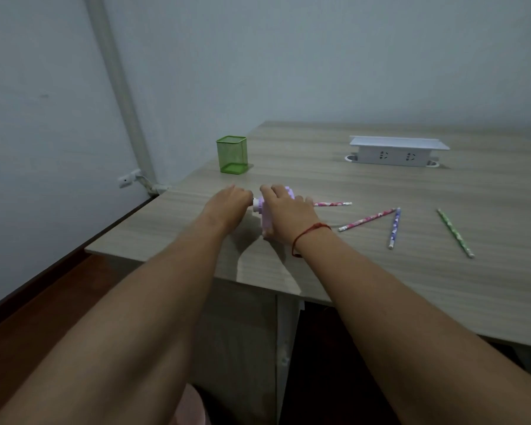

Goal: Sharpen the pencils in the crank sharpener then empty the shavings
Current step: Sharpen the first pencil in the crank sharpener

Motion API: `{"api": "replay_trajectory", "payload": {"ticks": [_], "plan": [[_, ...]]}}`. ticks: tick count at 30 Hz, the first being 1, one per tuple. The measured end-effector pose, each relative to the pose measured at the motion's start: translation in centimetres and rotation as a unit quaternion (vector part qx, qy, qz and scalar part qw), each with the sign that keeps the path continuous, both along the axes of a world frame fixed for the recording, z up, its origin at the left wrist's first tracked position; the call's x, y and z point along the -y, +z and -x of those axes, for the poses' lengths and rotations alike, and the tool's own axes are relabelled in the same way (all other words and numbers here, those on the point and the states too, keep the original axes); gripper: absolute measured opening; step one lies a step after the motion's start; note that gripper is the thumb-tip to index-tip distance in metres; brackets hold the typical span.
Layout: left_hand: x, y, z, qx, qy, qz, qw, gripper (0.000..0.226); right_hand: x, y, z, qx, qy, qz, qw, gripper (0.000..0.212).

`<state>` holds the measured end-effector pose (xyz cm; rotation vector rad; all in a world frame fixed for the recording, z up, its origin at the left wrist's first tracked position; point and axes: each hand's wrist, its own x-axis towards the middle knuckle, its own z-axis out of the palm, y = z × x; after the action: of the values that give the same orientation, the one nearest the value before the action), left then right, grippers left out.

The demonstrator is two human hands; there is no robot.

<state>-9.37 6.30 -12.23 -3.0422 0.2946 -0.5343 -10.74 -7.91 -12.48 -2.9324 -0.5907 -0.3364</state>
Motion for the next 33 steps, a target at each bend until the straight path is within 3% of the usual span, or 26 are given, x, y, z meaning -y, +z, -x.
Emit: {"api": "replay_trajectory", "payload": {"ticks": [6, 11, 16, 27, 33], "plan": [[-0.1, 1.2, 0.7, 0.102, -0.048, 0.018, 0.993, 0.036, -0.3, 0.6, 0.5, 0.031, -0.018, 0.039, 0.999, 0.072], [-0.4, 1.9, 2.5, 0.119, -0.078, 0.022, 0.990, 0.033, -0.4, 1.1, 0.9, 0.014, -0.024, 0.035, 0.999, 0.066], [-0.2, 0.9, 4.6, 0.110, -0.082, 0.034, 0.990, 0.032, -0.8, 0.8, 0.5, 0.013, -0.031, 0.013, 0.999, 0.054], [0.1, -0.2, 5.7, 0.068, -0.068, 0.053, 0.994, 0.022, -1.5, 0.1, -0.8, -0.016, -0.056, 0.014, 0.998, 0.073], [0.2, -1.7, 6.2, 0.045, -0.060, 0.065, 0.995, 0.022, -1.6, -0.1, -1.1, -0.007, -0.052, 0.012, 0.999, 0.069]]}}
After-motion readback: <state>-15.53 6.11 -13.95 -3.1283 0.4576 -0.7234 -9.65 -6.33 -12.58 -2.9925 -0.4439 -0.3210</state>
